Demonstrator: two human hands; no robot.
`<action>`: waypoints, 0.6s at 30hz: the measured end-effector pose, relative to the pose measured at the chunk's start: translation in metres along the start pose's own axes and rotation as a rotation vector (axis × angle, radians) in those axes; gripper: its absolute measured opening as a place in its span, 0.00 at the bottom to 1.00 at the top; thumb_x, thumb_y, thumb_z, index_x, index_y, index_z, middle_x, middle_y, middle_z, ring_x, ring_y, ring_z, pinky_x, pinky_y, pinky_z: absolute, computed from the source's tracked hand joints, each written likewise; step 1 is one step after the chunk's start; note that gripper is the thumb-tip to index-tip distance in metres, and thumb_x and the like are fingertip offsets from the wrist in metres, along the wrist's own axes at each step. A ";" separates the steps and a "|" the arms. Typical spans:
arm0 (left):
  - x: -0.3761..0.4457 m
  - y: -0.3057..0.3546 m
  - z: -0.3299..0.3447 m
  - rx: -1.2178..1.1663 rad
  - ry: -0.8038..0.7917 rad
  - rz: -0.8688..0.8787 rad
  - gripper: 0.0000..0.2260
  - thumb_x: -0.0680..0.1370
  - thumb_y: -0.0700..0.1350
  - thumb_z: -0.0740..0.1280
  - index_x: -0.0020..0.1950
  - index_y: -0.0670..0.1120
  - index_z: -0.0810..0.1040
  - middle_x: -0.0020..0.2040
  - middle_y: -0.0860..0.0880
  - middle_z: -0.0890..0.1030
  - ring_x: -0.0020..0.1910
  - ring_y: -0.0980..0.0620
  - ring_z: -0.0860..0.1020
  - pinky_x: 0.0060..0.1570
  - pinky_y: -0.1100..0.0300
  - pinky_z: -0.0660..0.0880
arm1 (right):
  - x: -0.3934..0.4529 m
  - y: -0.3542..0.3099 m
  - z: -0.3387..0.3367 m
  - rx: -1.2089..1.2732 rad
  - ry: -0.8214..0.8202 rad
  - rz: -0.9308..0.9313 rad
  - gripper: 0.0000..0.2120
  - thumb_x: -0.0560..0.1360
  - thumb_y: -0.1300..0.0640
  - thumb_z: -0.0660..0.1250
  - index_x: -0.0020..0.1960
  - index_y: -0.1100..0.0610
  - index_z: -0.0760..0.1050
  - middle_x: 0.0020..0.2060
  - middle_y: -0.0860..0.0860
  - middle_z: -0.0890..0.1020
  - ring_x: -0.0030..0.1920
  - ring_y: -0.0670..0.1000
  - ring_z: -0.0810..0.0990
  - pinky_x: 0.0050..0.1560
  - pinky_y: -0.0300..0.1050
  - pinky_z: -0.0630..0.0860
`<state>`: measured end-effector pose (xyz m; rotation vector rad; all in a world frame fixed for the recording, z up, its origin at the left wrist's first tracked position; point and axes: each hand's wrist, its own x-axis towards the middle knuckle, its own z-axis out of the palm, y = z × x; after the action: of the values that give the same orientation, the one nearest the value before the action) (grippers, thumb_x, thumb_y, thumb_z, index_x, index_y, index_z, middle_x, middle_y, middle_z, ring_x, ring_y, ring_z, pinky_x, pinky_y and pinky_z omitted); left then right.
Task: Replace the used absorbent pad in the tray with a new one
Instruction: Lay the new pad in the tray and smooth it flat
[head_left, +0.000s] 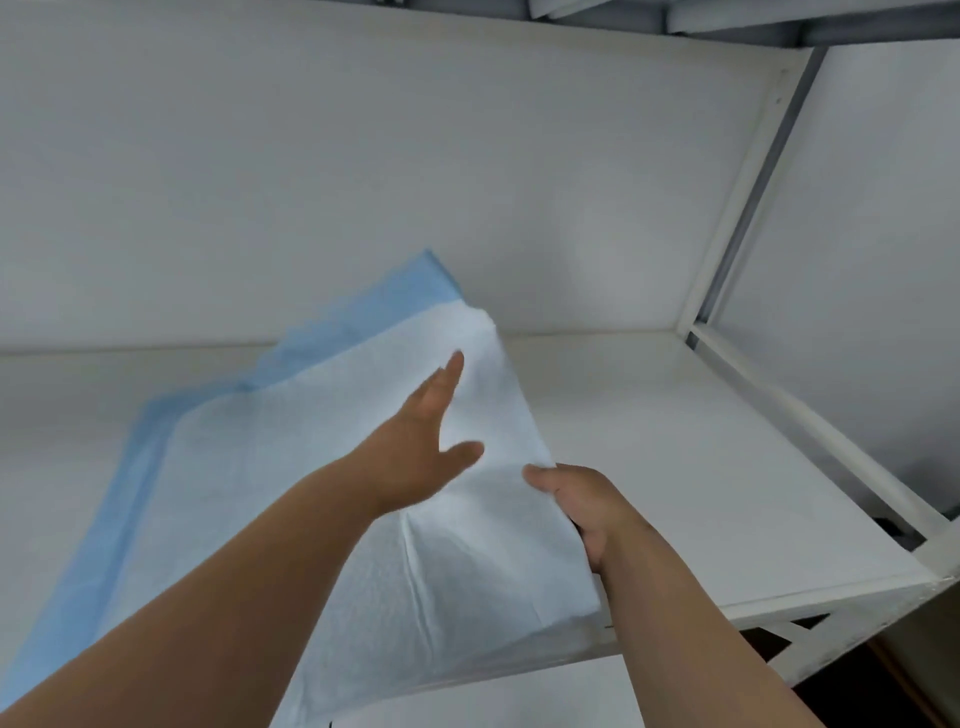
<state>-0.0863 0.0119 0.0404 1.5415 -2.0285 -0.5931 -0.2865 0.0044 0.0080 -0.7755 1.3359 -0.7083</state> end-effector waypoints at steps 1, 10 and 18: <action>-0.002 -0.007 0.008 0.076 -0.071 -0.027 0.39 0.78 0.54 0.65 0.78 0.57 0.39 0.79 0.53 0.49 0.77 0.56 0.52 0.73 0.61 0.52 | 0.005 0.001 -0.003 0.005 0.028 0.028 0.12 0.78 0.60 0.66 0.58 0.65 0.78 0.51 0.62 0.84 0.52 0.63 0.83 0.53 0.56 0.80; -0.038 -0.057 0.046 0.493 -0.462 -0.270 0.44 0.62 0.76 0.39 0.76 0.62 0.37 0.78 0.57 0.36 0.77 0.53 0.38 0.75 0.42 0.41 | 0.013 -0.002 -0.015 -0.156 -0.030 0.009 0.11 0.75 0.60 0.70 0.54 0.65 0.78 0.48 0.61 0.85 0.48 0.61 0.85 0.52 0.56 0.81; -0.052 -0.078 0.037 0.535 -0.441 -0.233 0.50 0.55 0.81 0.35 0.75 0.65 0.36 0.77 0.60 0.34 0.76 0.56 0.36 0.74 0.44 0.38 | 0.007 0.005 -0.007 -0.510 0.014 -0.132 0.18 0.71 0.61 0.65 0.60 0.56 0.71 0.52 0.55 0.81 0.51 0.58 0.82 0.55 0.60 0.80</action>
<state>-0.0413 0.0431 -0.0436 2.1302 -2.4979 -0.5380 -0.2928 0.0008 -0.0009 -1.2760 1.5089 -0.4753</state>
